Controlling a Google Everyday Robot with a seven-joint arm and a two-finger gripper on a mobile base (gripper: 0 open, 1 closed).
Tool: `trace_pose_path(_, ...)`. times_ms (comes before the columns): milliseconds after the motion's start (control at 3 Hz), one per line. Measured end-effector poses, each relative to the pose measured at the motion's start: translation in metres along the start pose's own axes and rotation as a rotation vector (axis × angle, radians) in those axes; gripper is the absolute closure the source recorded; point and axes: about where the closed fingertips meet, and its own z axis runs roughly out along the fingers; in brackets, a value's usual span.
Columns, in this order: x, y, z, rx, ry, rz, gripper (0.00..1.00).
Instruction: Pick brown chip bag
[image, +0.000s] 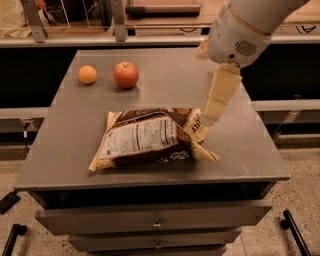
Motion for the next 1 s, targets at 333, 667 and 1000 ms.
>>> trace_pose_path(333, -0.029, 0.005, 0.011, -0.063, 0.036, -0.048, 0.00)
trace_pose_path(667, -0.046, 0.010, 0.029, -0.085, 0.077, -0.082, 0.00)
trace_pose_path(1000, -0.049, 0.017, 0.059, -0.080, 0.132, -0.093, 0.00)
